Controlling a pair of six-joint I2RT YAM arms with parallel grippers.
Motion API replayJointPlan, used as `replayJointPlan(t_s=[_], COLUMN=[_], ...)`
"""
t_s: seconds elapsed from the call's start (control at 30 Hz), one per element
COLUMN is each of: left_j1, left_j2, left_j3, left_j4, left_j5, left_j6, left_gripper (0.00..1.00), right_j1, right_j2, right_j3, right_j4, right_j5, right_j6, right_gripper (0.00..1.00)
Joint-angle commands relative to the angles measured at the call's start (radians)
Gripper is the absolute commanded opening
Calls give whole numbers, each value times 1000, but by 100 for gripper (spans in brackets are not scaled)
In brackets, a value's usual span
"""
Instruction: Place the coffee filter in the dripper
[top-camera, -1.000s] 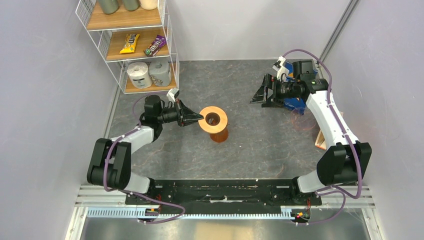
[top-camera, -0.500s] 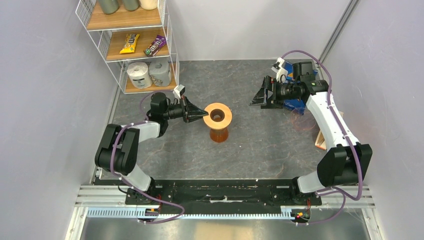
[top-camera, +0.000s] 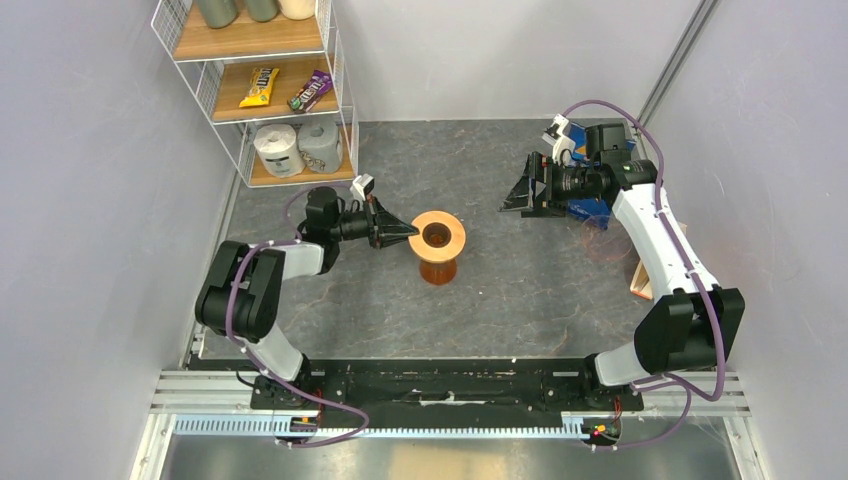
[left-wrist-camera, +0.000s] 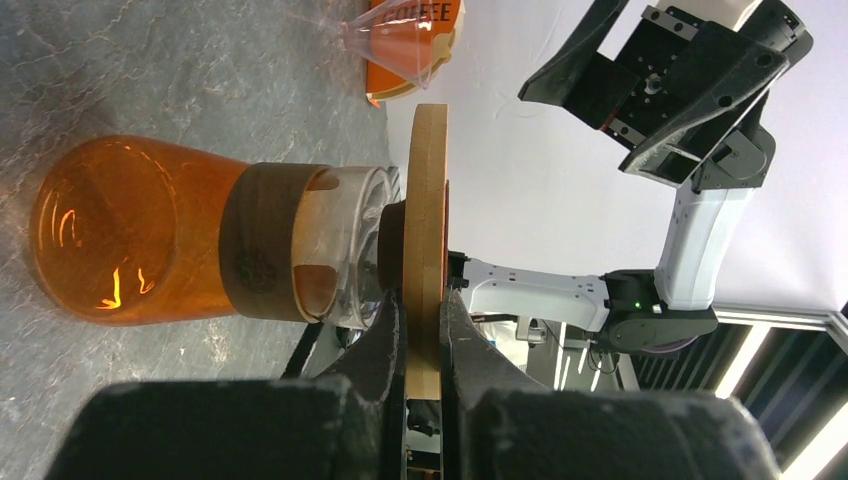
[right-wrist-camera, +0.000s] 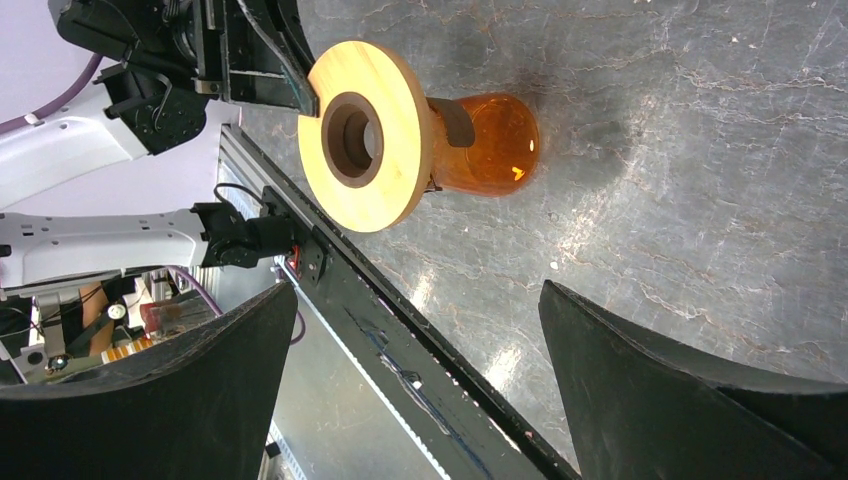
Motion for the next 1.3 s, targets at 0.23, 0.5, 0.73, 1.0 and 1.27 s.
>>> replayJointPlan(t_s=[0.23, 0.5, 0.73, 1.0, 1.27], left_j1=[-3, 6, 56, 48, 0], left_j2=[58, 54, -25, -164, -145], left_j3=[42, 35, 30, 23, 46], left_j4=[48, 42, -196, -527, -521], left_j5=[33, 37, 38, 21, -2], left_j6=[17, 24, 157, 390, 408], left_gripper=[7, 56, 79, 60, 48], right_j1=[4, 3, 4, 38, 48], right_j2=[-30, -27, -21, 13, 21], right_j3=[18, 18, 21, 27, 32], right_j4=[4, 2, -11, -16, -19], right_j5=[-25, -25, 5, 24, 21], right_j6=[-14, -23, -43, -55, -57], right_gripper=[99, 99, 99, 99, 99])
